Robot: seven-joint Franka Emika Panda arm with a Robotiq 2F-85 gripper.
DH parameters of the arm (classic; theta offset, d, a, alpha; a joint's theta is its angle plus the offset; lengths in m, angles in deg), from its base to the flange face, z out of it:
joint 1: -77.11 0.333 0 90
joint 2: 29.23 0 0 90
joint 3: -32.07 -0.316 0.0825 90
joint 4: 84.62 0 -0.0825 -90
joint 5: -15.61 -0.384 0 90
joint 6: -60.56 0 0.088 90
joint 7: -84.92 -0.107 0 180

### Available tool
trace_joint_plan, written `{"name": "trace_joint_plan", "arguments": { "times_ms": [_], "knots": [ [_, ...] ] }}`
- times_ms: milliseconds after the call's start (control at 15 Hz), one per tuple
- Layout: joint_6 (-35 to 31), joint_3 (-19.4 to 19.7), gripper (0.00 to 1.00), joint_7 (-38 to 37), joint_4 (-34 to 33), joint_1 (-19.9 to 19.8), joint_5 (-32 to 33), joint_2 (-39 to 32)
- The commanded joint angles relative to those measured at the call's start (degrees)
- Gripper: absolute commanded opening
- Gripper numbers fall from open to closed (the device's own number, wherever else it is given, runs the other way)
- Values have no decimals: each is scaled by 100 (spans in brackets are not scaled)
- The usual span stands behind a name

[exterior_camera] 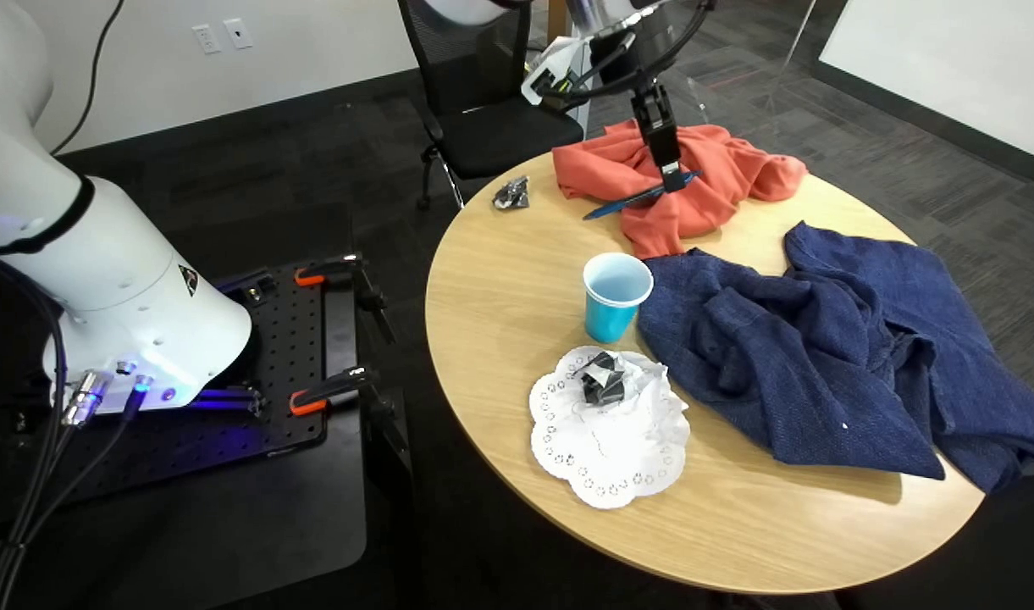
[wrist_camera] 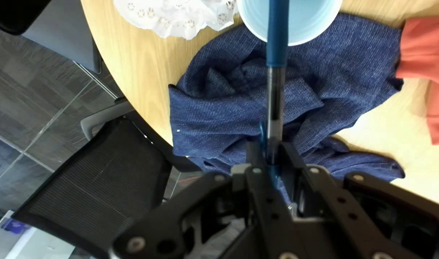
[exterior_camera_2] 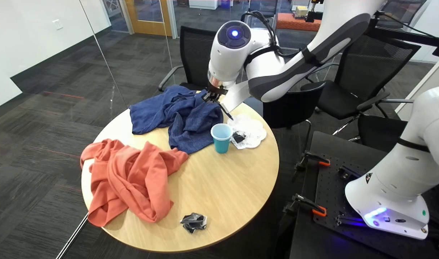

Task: Remove the pen from the cup, put it on the table, and then put it back in the cup

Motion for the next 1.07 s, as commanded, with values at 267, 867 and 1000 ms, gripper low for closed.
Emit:
{"name": "trace_joint_plan", "arguments": {
  "times_ms": [267, 867, 1000],
  "knots": [
    [801, 99, 4, -2966, -419, 401, 2025, -302],
    [2399, -633, 4, -4771, -567, 278, 2786, -520],
    [2733, -723, 4, -5094, -599, 295, 2890, -576]
  ]
}}
